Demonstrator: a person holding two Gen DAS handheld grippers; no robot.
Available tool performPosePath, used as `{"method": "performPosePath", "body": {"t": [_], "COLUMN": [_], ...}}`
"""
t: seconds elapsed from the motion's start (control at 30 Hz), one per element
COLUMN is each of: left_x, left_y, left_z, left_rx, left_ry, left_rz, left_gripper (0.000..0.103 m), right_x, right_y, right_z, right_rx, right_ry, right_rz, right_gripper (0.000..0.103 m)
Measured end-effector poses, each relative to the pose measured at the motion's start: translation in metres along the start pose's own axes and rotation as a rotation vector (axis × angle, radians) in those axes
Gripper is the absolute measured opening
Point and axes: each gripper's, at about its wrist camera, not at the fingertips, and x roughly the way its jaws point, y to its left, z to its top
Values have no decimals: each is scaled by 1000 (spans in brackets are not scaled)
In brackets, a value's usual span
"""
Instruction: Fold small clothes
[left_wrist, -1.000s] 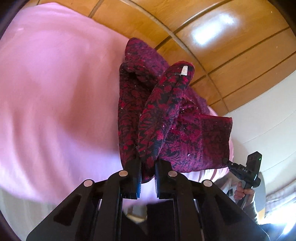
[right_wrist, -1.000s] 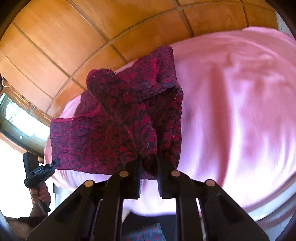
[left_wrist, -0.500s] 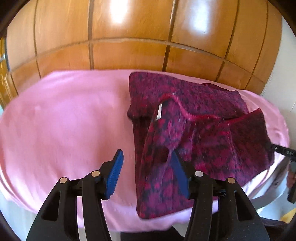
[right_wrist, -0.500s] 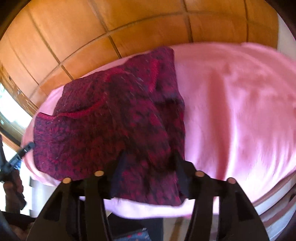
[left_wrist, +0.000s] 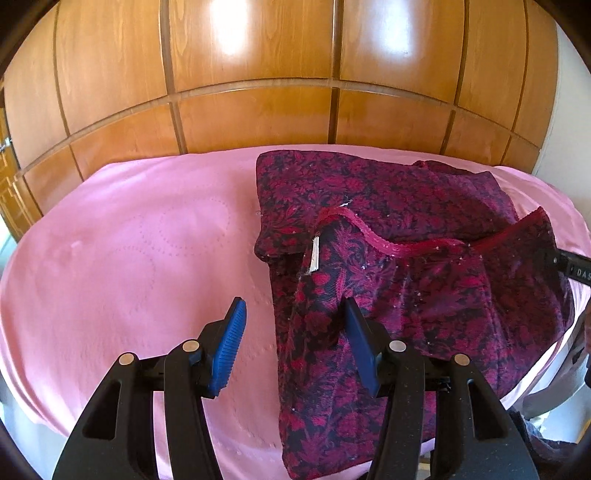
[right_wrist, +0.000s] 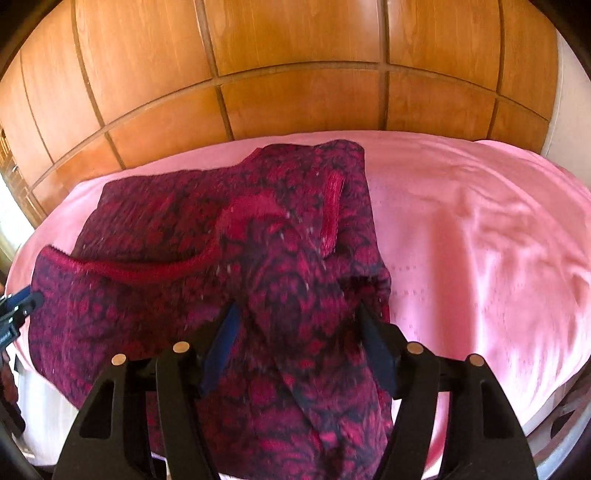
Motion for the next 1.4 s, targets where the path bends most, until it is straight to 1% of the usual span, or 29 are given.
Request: {"method": "performPosePath", "body": {"t": [0.17,0.2,0.27,0.33,0.4,0.5,0.57,0.6,0.63,0.7,0.77,0.8,0.83,0.87,0.93,0.97,1.1,1.27,1.33,1.4], "left_x": [3,4,6,8,11,20,29,34,38,42,37,34,30,28,22,20,13,3,1,1], "left_y": [2,3,5,5,6,9,14,19,23,30,37,39,41,42,44,45,50,56,54,49], "left_z": [1,1,2,2,3,3,2,1,1,-1,0,0,1,2,3,3,6,5,7,9], "left_rx": [2,2,1,0,-2,-13,-45,-75,-97,-142,-176,-181,-182,-181,-176,-175,-186,-188,-171,-143], "left_ry": [2,3,5,8,11,32,60,78,92,102,76,63,47,38,20,8,-10,-50,-58,-61], "left_rz": [4,5,4,3,1,-8,-36,-76,-107,-153,-206,-218,-225,-226,-223,-218,-211,-207,-208,-208], "left_gripper": [53,53,53,53,53,53,47,40,37,37,37,37,37,38,48,48,48,48,48,48], "right_x": [-3,-3,-2,2,8,27,44,48,50,50,47,45,43,40,33,29,14,-1,-4,-1], "right_y": [10,12,16,17,12,0,-13,-17,-19,-20,-19,-19,-18,-18,-16,-15,-7,0,7,11], "right_z": [5,6,8,12,14,16,14,12,12,12,13,13,13,13,13,12,9,10,12,15], "right_rx": [-71,-81,-114,-124,-96,-35,25,45,56,57,44,36,26,16,-3,-11,-55,-120,-152,-167], "right_ry": [-45,-46,-50,-48,-39,3,47,57,57,60,59,56,52,45,28,18,-13,-69,-91,-92], "right_rz": [-20,-18,-29,-34,-31,-28,2,15,26,30,29,28,28,23,10,5,-15,-63,-67,-59], "right_gripper": [64,62,55,35,30,27,27,27,27,27,28,33,37,39,47,47,48,48,48,46]}}
